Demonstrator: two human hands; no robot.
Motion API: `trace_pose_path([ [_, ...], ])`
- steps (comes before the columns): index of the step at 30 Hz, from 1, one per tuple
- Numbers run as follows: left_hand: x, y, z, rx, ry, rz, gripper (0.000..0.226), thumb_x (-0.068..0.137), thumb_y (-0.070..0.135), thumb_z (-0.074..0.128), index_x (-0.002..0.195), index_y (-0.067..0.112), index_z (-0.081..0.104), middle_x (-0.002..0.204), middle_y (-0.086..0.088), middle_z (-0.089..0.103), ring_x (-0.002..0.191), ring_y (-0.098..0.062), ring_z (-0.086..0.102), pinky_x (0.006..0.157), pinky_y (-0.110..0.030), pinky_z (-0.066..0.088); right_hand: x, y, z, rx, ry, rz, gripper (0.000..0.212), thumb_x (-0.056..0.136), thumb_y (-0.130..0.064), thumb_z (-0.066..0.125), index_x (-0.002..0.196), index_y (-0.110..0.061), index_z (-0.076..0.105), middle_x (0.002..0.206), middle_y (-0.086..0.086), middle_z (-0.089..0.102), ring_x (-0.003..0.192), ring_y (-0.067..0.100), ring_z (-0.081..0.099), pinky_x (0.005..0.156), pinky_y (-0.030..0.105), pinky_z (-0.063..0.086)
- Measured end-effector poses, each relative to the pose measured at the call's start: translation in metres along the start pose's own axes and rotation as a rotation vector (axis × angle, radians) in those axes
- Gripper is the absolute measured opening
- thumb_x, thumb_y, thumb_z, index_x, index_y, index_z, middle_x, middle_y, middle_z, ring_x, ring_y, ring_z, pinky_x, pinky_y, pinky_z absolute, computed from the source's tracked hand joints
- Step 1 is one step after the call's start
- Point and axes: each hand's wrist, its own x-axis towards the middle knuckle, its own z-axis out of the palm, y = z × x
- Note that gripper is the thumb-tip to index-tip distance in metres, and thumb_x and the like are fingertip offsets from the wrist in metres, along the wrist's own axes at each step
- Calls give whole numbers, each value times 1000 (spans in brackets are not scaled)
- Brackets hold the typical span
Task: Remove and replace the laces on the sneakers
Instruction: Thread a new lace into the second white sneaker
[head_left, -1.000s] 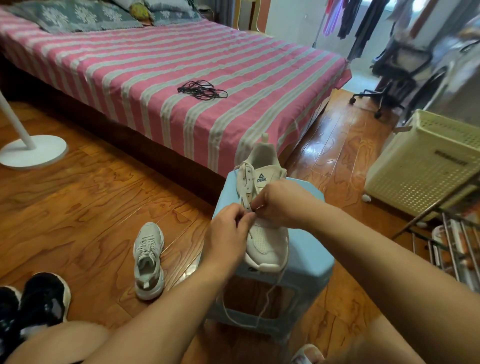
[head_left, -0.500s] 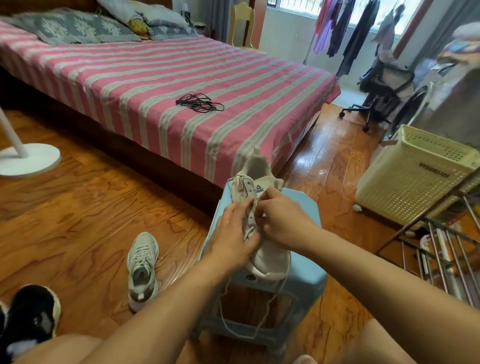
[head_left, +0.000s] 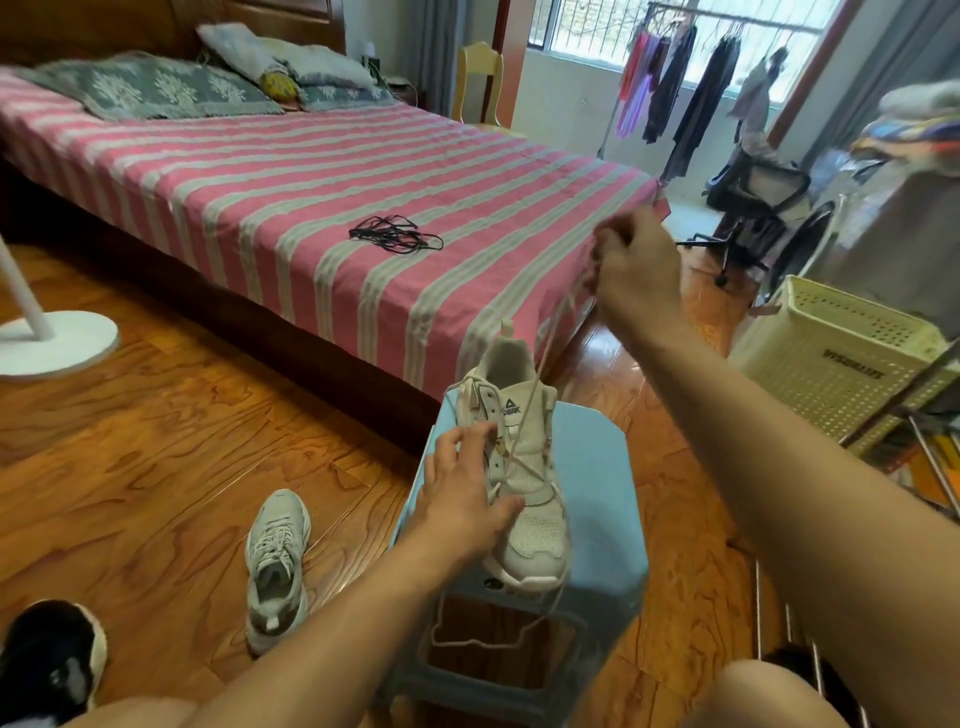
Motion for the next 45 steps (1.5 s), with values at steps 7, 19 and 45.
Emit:
trace_pose_path([
  [7, 39, 66, -34, -547, 130, -97, 21, 102, 31, 56, 93, 15, 66, 90, 1, 68, 86, -16, 62, 81, -34, 51, -37, 19, 28, 209, -509, 106, 27, 97, -8, 62, 122, -15, 68, 95, 8, 75, 79, 12, 66, 73, 25, 52],
  [19, 28, 47, -94, -766, 250, -99, 21, 105, 23, 56, 98, 14, 74, 76, 0, 64, 74, -9, 60, 71, -22, 52, -32, 49, 101, -880, -621, 0, 79, 76, -80, 48, 117, -16, 69, 131, 8, 59, 114, 34, 58, 93, 46, 45],
  [45, 51, 29, -52, -337, -202, 144, 71, 86, 35, 81, 148, 28, 49, 133, 8, 63, 122, -1, 60, 106, -23, 48, -72, 40, 24, 504, -612, 368, 27, 103, -20, 55, 83, -10, 69, 60, 1, 43, 47, 10, 31, 48, 24, 25],
])
